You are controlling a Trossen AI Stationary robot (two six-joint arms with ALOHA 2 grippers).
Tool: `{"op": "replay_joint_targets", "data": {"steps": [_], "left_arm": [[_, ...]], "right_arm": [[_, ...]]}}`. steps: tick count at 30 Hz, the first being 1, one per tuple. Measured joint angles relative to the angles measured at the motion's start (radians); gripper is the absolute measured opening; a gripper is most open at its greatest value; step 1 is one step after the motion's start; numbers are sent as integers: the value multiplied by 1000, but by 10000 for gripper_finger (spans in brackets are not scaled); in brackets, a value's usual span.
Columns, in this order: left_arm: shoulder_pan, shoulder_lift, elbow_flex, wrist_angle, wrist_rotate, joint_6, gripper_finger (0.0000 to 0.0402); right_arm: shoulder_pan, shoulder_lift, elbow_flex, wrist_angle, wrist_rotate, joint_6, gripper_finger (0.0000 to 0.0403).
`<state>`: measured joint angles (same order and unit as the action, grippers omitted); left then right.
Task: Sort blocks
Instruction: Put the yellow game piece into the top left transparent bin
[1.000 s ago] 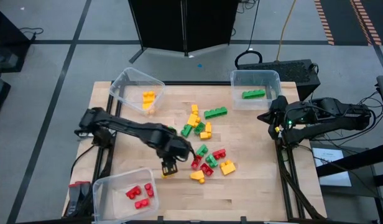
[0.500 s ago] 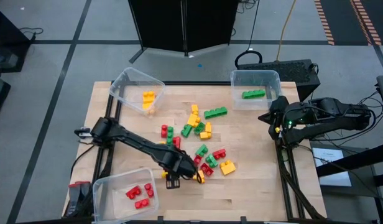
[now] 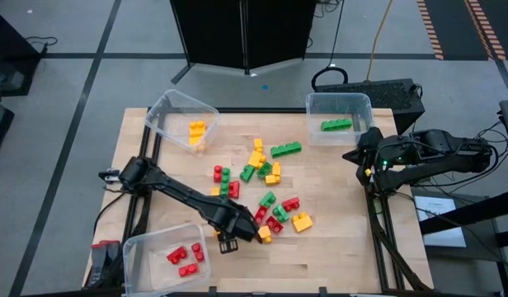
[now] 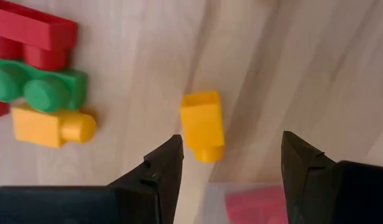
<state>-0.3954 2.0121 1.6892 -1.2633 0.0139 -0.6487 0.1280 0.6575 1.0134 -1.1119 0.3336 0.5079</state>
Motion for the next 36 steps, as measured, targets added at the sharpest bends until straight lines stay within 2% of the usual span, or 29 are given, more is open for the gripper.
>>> {"op": "replay_joint_targets", "data": {"steps": [5, 11, 26, 33, 36], "left_arm": [[0, -8, -43, 4, -51, 3, 167], [0, -71, -160, 111, -13, -49, 167], [19, -82, -288, 257, 2, -26, 167], [36, -82, -411, 317, 107, -26, 167], [39, -82, -429, 325, 112, -25, 166]], "right_arm": [[0, 0, 0, 0, 0, 2, 6], [0, 0, 0, 0, 0, 4, 6], [0, 0, 0, 8, 1, 11, 6], [0, 0, 0, 8, 0, 11, 6], [0, 0, 0, 7, 1, 12, 6]]}}
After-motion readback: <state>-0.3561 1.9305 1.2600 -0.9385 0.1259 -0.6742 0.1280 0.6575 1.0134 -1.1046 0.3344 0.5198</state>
